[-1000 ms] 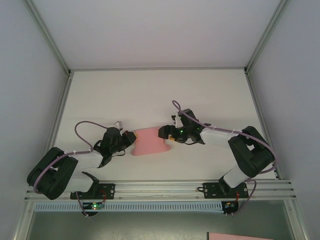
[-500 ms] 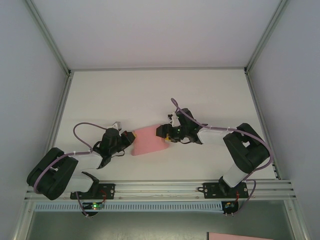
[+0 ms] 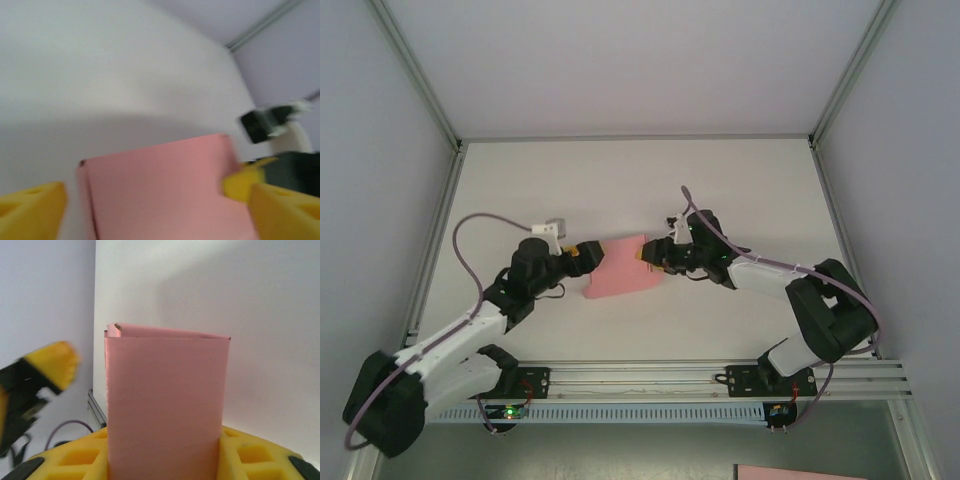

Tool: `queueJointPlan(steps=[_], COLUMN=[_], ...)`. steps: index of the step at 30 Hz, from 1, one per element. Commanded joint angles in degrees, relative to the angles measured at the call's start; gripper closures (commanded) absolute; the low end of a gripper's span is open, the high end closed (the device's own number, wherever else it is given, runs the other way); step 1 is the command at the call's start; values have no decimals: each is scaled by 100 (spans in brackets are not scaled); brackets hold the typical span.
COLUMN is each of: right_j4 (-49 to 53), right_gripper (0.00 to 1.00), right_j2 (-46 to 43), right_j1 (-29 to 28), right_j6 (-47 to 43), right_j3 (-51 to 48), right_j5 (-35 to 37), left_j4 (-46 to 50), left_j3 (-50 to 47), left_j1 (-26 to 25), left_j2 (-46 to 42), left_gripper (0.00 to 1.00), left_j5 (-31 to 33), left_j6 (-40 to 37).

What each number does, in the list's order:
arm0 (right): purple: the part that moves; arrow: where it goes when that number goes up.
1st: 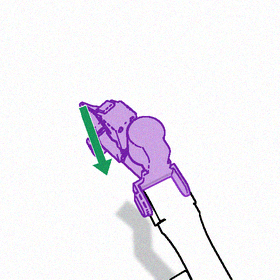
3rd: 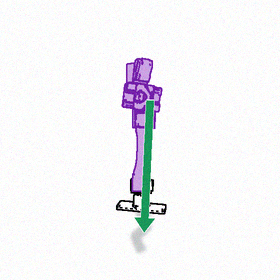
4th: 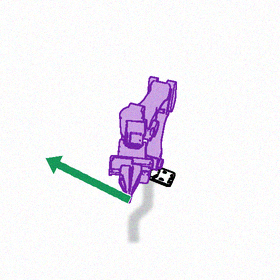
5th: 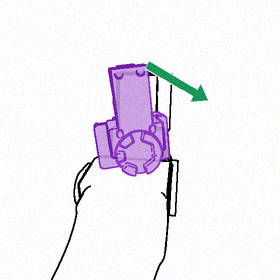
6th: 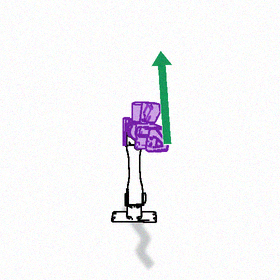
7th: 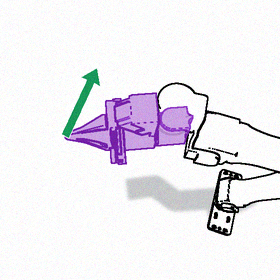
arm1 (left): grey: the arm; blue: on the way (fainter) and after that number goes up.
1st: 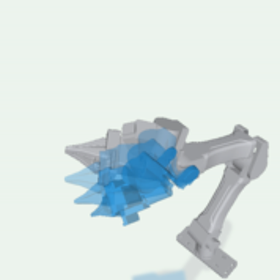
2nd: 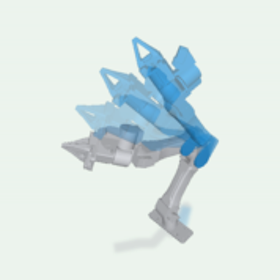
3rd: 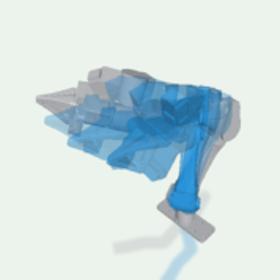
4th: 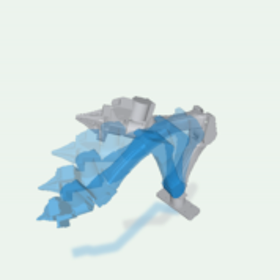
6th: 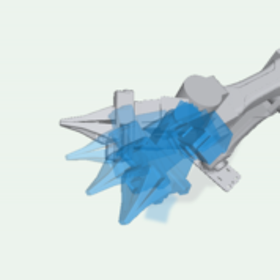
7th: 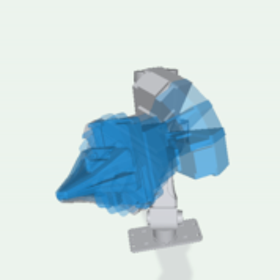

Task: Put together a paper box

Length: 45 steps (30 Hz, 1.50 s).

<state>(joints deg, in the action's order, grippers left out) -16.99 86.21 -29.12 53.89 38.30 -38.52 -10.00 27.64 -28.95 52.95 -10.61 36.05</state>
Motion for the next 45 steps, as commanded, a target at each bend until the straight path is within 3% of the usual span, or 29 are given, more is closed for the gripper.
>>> queueJointPlan(steps=[1, 4, 9, 11, 17, 21, 25, 26, 29, 32, 34, 35, 36, 37, 39, 42, 44, 45], right_j4=[353, 1078, 1437, 1714, 1383, 1641, 2295, 2378, 2681, 2942, 3022, 3069, 3076, 3042, 3212, 3781, 3278, 2694], right_gripper=[63, 62, 61, 61, 61, 60, 57, 56, 54, 51, 39, 25, 17, 2, 2, 1, 1, 2], right_j2=[-257, -316, -412, -417, -382, -388, -465, -487, -510, -570, -663, -727, -798, -873, -1123, -1746, -2322, -2601], right_j1=[355, 640, 991, 1153, 1426, 1451, 1505, 1525, 1558, 1568, 1576, 1598, 1633, 1682, 1862, 2022, 1959, 1974], right_j6=[377, 604, 1141, 1359, 2205, 2176, 1858, 1799, 1578, 1283, 1176, 1123, 1063, 970, 647, -768, -1978, -2347], right_j3=[-57, 176, 266, 315, 45, 111, 256, 271, 290, 313, 305, 295, 297, 313, 449, 1016, 1111, 924], right_j5=[-234, -523, -1109, -1365, -2086, -2381, -2436, -2439, -2446, -2356, -2212, -2108, -2021, -1959, -1490, 141, 984, 924], left_j4=[1208, 1959, 3565, 3418, 2585, 1880, 1973, 1950, 2018, 2303, 2369, 2417, 2477, 2555, 2763, 3185, 3846, 4019], left_j3=[814, 1502, 2650, 2747, 2503, 2205, 2301, 2325, 2411, 2499, 2551, 2589, 2627, 2656, 2716, 2859, 3070, 3142], left_j1=[-726, -1550, -2642, -2789, -2810, -2777, -2690, -2684, -2654, -2621, -2616, -2607, -2606, -2588, -2552, -2413, -2165, -2042], left_j2=[-433, 23, 1745, 2215, 2532, 2553, 2647, 2679, 2728, 2760, 2815, 2840, 2865, 2879, 2912, 2936, 2990, 3017], left_gripper=[0, 0, 0, 0, 0, 0, 5, 9, 34, 51, 55, 56, 56, 56, 57, 56, 55, 56], left_j5=[483, 601, 2112, 2503, 2325, 2654, 2829, 2907, 3031, 2687, 2654, 2635, 2606, 2546, 2355, 1966, 1255, 1031], left_j6=[-2638, -4393, -6442, -6969, -7822, -8092, -7958, -7940, -7890, -7867, -7817, -7773, -7742, -7727, -7702, -7501, -7377, -7284])
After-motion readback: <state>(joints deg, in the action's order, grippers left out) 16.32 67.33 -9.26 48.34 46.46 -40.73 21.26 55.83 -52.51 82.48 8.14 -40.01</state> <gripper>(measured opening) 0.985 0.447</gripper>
